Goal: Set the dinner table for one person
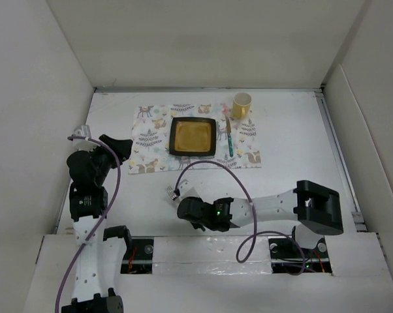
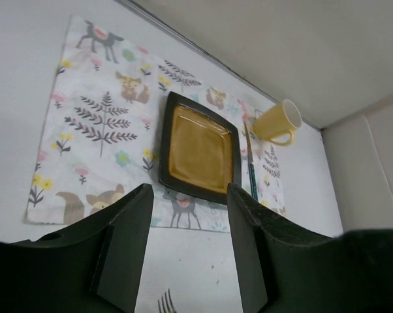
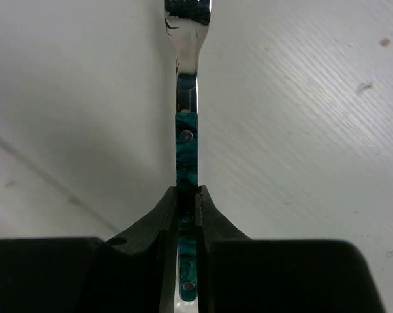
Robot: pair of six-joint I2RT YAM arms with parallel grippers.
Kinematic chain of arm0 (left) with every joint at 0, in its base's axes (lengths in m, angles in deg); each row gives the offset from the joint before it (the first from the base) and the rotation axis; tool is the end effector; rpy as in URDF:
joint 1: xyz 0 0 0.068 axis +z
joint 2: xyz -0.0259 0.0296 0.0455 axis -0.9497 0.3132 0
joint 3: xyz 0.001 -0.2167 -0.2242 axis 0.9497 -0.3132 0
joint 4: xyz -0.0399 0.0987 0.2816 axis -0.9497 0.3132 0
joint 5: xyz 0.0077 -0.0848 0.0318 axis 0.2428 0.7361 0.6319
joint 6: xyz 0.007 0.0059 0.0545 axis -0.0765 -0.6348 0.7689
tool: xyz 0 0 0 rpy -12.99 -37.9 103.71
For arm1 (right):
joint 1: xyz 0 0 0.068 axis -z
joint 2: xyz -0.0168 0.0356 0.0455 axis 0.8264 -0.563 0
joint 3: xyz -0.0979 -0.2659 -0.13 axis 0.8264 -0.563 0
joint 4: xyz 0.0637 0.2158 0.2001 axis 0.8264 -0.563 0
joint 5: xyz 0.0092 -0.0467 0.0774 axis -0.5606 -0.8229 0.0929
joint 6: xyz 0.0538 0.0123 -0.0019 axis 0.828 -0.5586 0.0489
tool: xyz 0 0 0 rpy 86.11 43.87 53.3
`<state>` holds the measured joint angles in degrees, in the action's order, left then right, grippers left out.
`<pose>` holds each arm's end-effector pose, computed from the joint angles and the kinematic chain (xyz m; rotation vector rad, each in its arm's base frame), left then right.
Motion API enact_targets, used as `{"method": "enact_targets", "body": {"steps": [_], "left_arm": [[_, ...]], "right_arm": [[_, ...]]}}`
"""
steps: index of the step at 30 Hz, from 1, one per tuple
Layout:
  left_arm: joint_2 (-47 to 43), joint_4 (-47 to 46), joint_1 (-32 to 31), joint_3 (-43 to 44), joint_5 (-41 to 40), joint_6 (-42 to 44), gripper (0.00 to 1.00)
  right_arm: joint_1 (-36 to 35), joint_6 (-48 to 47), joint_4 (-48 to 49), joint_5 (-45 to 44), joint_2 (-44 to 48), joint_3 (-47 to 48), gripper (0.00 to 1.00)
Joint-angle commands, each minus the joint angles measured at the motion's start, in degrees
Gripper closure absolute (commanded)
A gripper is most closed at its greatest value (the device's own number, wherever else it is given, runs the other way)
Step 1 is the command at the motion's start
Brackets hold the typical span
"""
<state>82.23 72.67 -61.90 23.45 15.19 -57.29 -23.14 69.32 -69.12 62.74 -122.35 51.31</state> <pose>0.1618 0.0134 0.3590 -0.2943 1.6159 -0.6169 0.0880 0.3673 0.1886 -0.8450 2.2932 0.3144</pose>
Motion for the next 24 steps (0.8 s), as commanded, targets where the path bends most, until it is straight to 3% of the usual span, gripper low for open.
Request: {"method": "enact_targets", "body": {"steps": [1,3,7,10,14,24], "left_arm": [[-0.6,2.1,0.3,3.6,-8.8,-3.3,0.54],[-1.1,2.7,0.3,3.5,-9.5,-3.2,0.54],[-2.4,2.7,0.3,3.2,-10.7,-3.2,0.53],[-2.9,3.6,0.3,3.7,-12.3,-3.9,0.53],[-2.7,4.2,0.3,4.3,-12.9,-4.8,0.50],[-4.4,3.6,0.3,3.7,-11.5,-5.2,0.46]], "right_arm": [[-0.1,-5.2,4.2,0.5,4.9,8.2,1.00],[2.4,-8.3,6.4,-0.4,2.1,11.4,1.00],[10.7,-9.1,7.7,0.9,-9.8,28.5,1.00],[14.8,-6.4,7.4,-1.5,-20.0,38.5,1.00],[19.0,1.9,1.0,-1.1,-32.7,60.3,1.00],[22.5,11.1,-2.6,2.7,-48.7,78.5,1.00]]}}
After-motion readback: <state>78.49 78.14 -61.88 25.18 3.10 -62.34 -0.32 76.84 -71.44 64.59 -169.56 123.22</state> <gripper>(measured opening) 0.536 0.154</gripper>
